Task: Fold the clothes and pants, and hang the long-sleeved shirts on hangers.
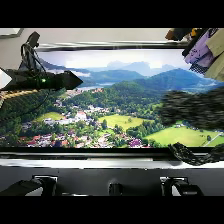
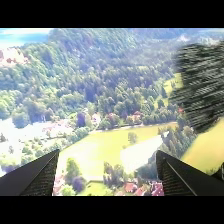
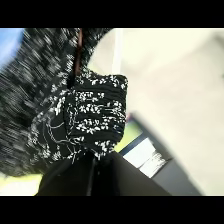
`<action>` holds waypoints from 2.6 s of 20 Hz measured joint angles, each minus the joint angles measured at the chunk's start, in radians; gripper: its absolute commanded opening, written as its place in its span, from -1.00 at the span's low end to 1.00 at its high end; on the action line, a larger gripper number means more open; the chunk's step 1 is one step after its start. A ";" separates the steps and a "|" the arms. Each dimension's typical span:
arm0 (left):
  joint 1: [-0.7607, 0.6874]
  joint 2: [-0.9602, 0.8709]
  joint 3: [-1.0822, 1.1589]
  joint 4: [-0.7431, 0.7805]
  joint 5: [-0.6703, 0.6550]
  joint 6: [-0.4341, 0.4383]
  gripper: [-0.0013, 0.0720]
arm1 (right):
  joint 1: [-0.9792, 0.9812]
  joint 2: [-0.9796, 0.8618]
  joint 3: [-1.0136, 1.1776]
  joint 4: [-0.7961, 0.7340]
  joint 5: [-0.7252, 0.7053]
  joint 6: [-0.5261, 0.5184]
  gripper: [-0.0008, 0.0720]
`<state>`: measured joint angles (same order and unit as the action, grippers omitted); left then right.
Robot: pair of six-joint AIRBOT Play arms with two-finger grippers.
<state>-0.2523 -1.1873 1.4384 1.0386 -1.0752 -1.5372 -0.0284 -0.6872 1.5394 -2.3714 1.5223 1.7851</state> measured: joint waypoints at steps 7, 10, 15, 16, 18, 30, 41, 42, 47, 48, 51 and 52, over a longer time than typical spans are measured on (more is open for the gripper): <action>-0.010 0.000 0.000 0.000 -0.006 0.000 0.86 | -0.030 -0.245 0.240 -0.300 -0.108 0.132 -0.88; -0.011 0.000 0.000 0.000 -0.006 0.000 0.86 | -0.124 -0.350 0.373 -0.325 -0.171 0.175 -0.88; -0.011 0.000 0.000 0.000 -0.006 0.000 0.86 | -0.283 -0.426 0.479 -0.294 -0.295 0.217 -0.88; -0.011 0.000 -0.001 0.000 -0.007 0.000 0.86 | -0.312 -0.431 0.487 -0.291 -0.333 0.232 -0.88; -0.011 0.000 -0.003 0.000 -0.006 0.000 0.86 | -0.358 -0.438 0.496 -0.290 -0.409 0.253 -0.88; -0.011 -0.013 -0.006 0.000 -0.006 -0.001 0.86 | -0.627 -0.464 0.504 -0.221 -0.643 0.339 -0.88; -0.011 -0.015 -0.006 0.000 -0.006 -0.001 0.86 | -0.852 -0.478 0.505 0.201 -0.645 0.221 0.22; -0.011 -0.016 -0.006 0.000 -0.006 -0.002 0.86 | -0.854 -0.466 0.505 0.212 -0.626 0.214 0.21; -0.009 -0.014 -0.006 0.000 -0.010 -0.061 0.86 | -0.859 -0.344 0.505 0.261 -0.634 0.215 0.21; -0.009 -0.014 -0.006 0.000 -0.010 -0.069 0.86 | -0.859 -0.320 0.505 0.296 -0.654 0.218 0.21; -0.007 -0.013 -0.006 0.000 -0.010 -0.095 0.86 | -0.854 -0.291 0.505 0.590 -0.689 0.132 0.14; -0.006 -0.013 -0.006 0.002 -0.011 -0.098 0.86 | -0.834 -0.302 0.505 0.738 -0.681 0.052 0.10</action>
<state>-0.2588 -1.2003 1.4322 1.0401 -1.0859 -1.6352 -0.8627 -0.9894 2.0441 -1.6337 0.8410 1.8370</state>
